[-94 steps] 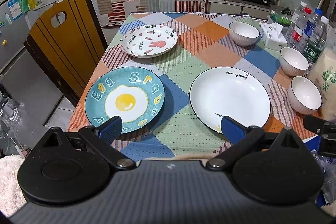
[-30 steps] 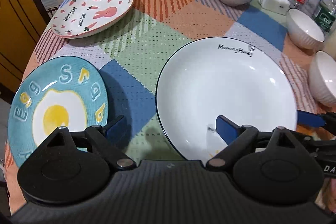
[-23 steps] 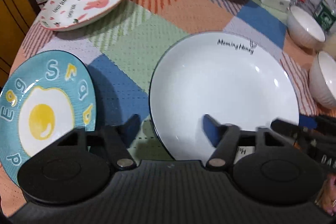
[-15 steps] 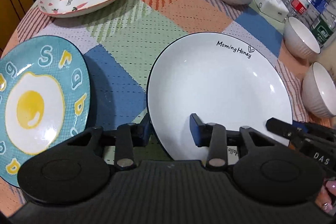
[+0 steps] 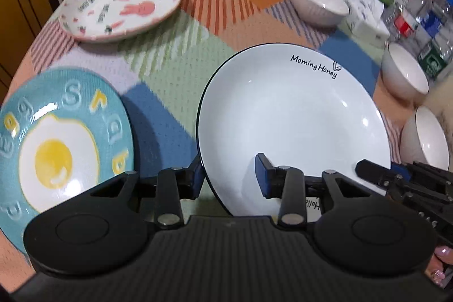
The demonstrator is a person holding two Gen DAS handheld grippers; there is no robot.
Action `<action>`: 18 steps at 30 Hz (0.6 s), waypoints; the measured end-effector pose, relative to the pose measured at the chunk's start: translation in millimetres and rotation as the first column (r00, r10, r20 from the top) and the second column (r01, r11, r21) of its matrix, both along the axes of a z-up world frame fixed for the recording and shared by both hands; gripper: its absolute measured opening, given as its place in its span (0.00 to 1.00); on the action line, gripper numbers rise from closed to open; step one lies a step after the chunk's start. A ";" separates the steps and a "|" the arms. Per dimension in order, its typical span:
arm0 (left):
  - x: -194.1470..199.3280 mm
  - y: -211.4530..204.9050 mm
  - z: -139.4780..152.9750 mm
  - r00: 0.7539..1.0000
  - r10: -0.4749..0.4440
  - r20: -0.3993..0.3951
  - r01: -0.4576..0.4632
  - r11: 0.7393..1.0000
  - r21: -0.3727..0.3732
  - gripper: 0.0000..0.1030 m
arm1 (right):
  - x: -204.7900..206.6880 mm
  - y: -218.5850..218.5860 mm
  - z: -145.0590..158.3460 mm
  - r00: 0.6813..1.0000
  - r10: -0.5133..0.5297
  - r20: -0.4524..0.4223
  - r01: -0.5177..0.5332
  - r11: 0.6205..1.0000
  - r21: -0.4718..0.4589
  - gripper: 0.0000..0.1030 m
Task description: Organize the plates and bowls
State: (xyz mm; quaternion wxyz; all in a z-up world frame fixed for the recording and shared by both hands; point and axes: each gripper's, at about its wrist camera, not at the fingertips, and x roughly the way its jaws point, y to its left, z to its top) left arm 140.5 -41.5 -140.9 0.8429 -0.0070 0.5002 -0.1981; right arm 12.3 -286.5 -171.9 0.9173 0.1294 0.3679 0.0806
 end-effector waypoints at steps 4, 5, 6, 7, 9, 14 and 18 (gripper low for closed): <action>18.5 -4.0 14.6 1.000 0.005 0.028 -0.005 1.000 -0.003 0.35 | 19.5 -3.1 20.2 0.999 0.027 0.035 -0.026 1.000 -0.011 0.25; 23.2 -6.8 17.7 0.999 0.003 0.038 -0.003 1.000 0.002 0.35 | 24.9 -3.1 23.8 0.999 0.032 0.039 -0.031 0.999 -0.024 0.25; 28.6 -9.6 20.3 0.999 -0.001 0.050 0.001 1.000 0.008 0.35 | 31.9 -3.9 27.1 0.999 0.035 0.041 -0.033 0.999 -0.035 0.25; 33.7 -12.2 21.2 0.999 -0.006 0.053 0.005 1.000 0.013 0.35 | 38.2 -5.7 28.3 0.999 0.035 0.037 -0.034 0.999 -0.036 0.25; 44.8 -16.8 21.1 0.999 -0.014 0.045 0.013 1.000 0.021 0.35 | 49.4 -11.0 29.4 0.999 0.031 0.024 -0.031 0.999 -0.027 0.25; 62.8 -26.1 10.9 0.996 -0.065 0.060 0.062 0.997 0.041 0.35 | 74.0 -16.8 25.8 0.999 0.040 -0.022 -0.041 0.998 -0.042 0.26; 77.2 -26.5 -4.3 0.999 -0.037 0.027 0.036 0.999 0.025 0.36 | 86.5 -17.4 17.1 0.998 0.033 -0.059 -0.036 0.999 -0.036 0.26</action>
